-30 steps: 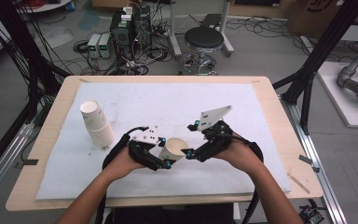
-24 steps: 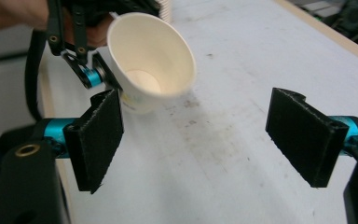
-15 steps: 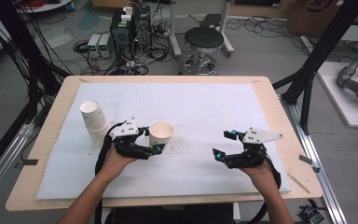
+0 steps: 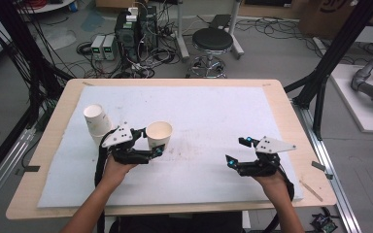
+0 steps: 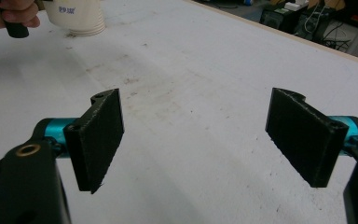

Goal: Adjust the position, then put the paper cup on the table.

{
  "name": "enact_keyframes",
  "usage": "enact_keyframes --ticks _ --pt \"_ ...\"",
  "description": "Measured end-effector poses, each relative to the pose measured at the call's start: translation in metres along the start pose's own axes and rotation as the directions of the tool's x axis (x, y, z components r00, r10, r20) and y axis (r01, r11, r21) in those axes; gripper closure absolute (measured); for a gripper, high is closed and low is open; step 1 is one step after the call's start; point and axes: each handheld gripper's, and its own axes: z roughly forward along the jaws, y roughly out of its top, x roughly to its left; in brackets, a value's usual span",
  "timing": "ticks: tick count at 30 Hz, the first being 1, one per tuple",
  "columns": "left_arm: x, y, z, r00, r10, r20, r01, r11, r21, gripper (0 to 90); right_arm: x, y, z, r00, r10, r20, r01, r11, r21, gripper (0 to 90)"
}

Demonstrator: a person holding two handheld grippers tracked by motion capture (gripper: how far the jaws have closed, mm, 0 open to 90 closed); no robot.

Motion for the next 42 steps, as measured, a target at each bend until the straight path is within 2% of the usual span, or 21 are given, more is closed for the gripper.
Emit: enact_keyframes --ticks 4,11,16,18,21,22,23,24,25,28,29,30,32,36,37,38,39,40,41,42 --pt "0.002 -0.002 0.0 0.9999 -0.007 -0.009 0.007 1.0 -0.004 31.7 0.0 0.003 -0.001 1.0 -0.008 0.004 0.008 1.0 -0.016 19.4" --pt "0.003 -0.002 -0.002 0.9995 -0.005 -0.031 0.005 1.0 -0.006 31.5 0.001 0.001 0.0 0.9998 -0.017 0.013 0.017 1.0 -0.004 19.4" --pt "0.007 -0.002 0.001 0.9984 -0.029 -0.048 0.027 0.9992 -0.028 31.4 0.0 0.001 -0.003 0.9997 -0.014 0.019 0.014 1.0 -0.011 19.5" --pt "0.01 0.001 0.005 0.9954 -0.05 -0.081 0.047 0.9978 -0.046 31.3 0.0 0.0 -0.004 0.9996 -0.01 0.026 0.01 1.0 -0.008 19.5" --pt "0.013 0.004 0.01 0.9939 -0.051 -0.098 0.046 0.9975 -0.054 31.3 0.001 0.0 -0.004 0.9997 -0.011 0.022 0.011 1.0 -0.005 19.5" --pt "0.015 0.005 0.013 0.9928 -0.063 -0.101 0.057 0.9964 -0.063 31.3 0.001 0.001 -0.003 0.9996 -0.019 0.019 0.019 1.0 -0.001 19.5" --pt "0.018 0.008 0.02 0.9888 -0.092 -0.117 0.083 0.993 -0.084 31.3 0.001 0.001 -0.003 0.9996 -0.021 0.017 0.021 1.0 0.0 19.5" --pt "0.018 0.008 0.02 0.9888 -0.092 -0.117 0.083 0.993 -0.084 31.4 0.001 0.001 -0.003 0.9996 -0.021 0.017 0.021 1.0 0.0 19.5" --pt "0.021 0.01 0.028 0.9842 -0.114 -0.136 0.1 0.9893 -0.106 31.3 0.0 0.001 -0.002 0.9995 -0.023 0.02 0.023 1.0 -0.003 19.5" --pt "0.025 0.012 0.038 0.9808 -0.119 -0.154 0.102 0.988 -0.116 31.4 -0.001 0.001 -0.001 0.9996 -0.02 0.019 0.02 1.0 0.0 19.5" --pt "0.029 0.013 0.048 0.9767 -0.124 -0.175 0.104 0.9876 -0.117 31.3 -0.001 0.001 -0.001 0.9996 -0.022 0.02 0.022 1.0 0.001 19.5" --pt "0.029 0.013 0.048 0.9767 -0.124 -0.175 0.104 0.9876 -0.117 31.3 -0.001 0.0 -0.001 0.9994 -0.026 0.021 0.026 1.0 0.0 19.5" --pt "0.035 0.014 0.063 0.9734 -0.12 -0.195 0.099 0.9888 -0.112 31.4 -0.001 0.0 -0.003 0.9995 -0.025 0.02 0.025 1.0 -0.002 19.5" --pt "0.041 0.011 0.08 0.9704 -0.103 -0.219 0.09 0.9936 -0.068 31.4 -0.002 -0.001 -0.005 0.9995 -0.022 0.023 0.023 1.0 -0.007 19.5" --pt "0.041 0.011 0.08 0.9704 -0.103 -0.219 0.09 0.9936 -0.068 31.4 -0.002 -0.001 -0.006 0.9995 -0.021 0.025 0.021 1.0 -0.011 19.5" --pt "0.042 0.009 0.084 0.9695 -0.098 -0.225 0.089 0.9948 -0.05 31.4 -0.002 -0.001 -0.006 0.9995 -0.021 0.025 0.021 1.0 -0.011 19.5" --pt "0.045 0.003 0.091 0.9673 -0.098 -0.234 0.097 0.9952 -0.013 31.4 -0.003 -0.001 -0.006 0.9995 -0.02 0.026 0.021 1.0 -0.009 19.5" --pt "0.045 0.003 0.091 0.9673 -0.098 -0.234 0.097 0.9952 -0.013 31.3 -0.003 -0.001 -0.006 0.9994 -0.023 0.025 0.023 1.0 -0.009 19.5" --pt "0.048 -0.003 0.096 0.965 -0.11 -0.238 0.119 0.9926 0.024 31.3 -0.003 -0.001 -0.006 0.9994 -0.024 0.024 0.024 1.0 -0.01 19.5" --pt "0.049 -0.005 0.098 0.9637 -0.113 -0.242 0.127 0.9911 0.041 31.2 -0.003 -0.001 -0.007 0.9994 -0.024 0.024 0.025 1.0 -0.009 19.5"
